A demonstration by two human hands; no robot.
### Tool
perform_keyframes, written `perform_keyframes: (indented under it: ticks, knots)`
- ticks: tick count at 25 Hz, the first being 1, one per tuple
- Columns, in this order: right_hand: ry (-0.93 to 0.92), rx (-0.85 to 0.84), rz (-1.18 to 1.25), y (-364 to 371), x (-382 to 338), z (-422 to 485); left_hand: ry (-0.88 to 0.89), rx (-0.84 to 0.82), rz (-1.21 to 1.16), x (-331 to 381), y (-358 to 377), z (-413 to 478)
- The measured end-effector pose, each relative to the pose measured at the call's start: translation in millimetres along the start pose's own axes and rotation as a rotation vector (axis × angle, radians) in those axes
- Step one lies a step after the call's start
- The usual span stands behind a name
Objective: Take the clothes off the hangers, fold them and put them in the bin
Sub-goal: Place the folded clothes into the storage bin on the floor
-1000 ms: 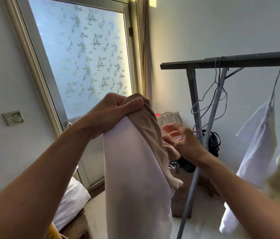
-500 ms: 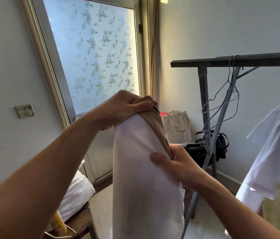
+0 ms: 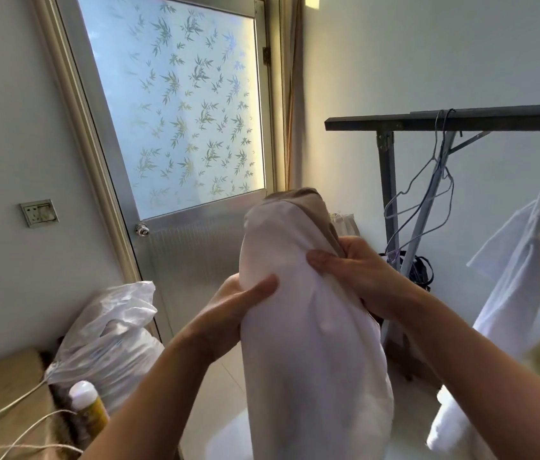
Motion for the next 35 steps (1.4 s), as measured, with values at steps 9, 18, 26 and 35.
perform_keyframes:
  ticks: [9, 18, 26, 35]
  knots:
    - [0.079, 0.063, -0.082, -11, 28, 0, 0.237, 0.367, 0.345, 0, 14, 4]
    - [-0.014, -0.073, -0.513, -13, 12, -9, 0.130, 0.241, 0.641, 32, 13, -16]
    - [0.071, -0.070, -0.228, -15, 2, -12, 0.128, 0.290, 0.861, 58, -3, -14]
    - [0.101, 0.086, 0.100, -9, -3, -2, 0.038, 0.118, 0.043, 9, -7, -16]
Point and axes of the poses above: each hand's wrist, its own z-axis towards the middle knuckle, its own y-axis out of the palm, x = y × z, the point moved 1 cm from there along z, towards the middle knuckle, and after that the axes turned 9 degrees about -x, right-handed, at the moved point
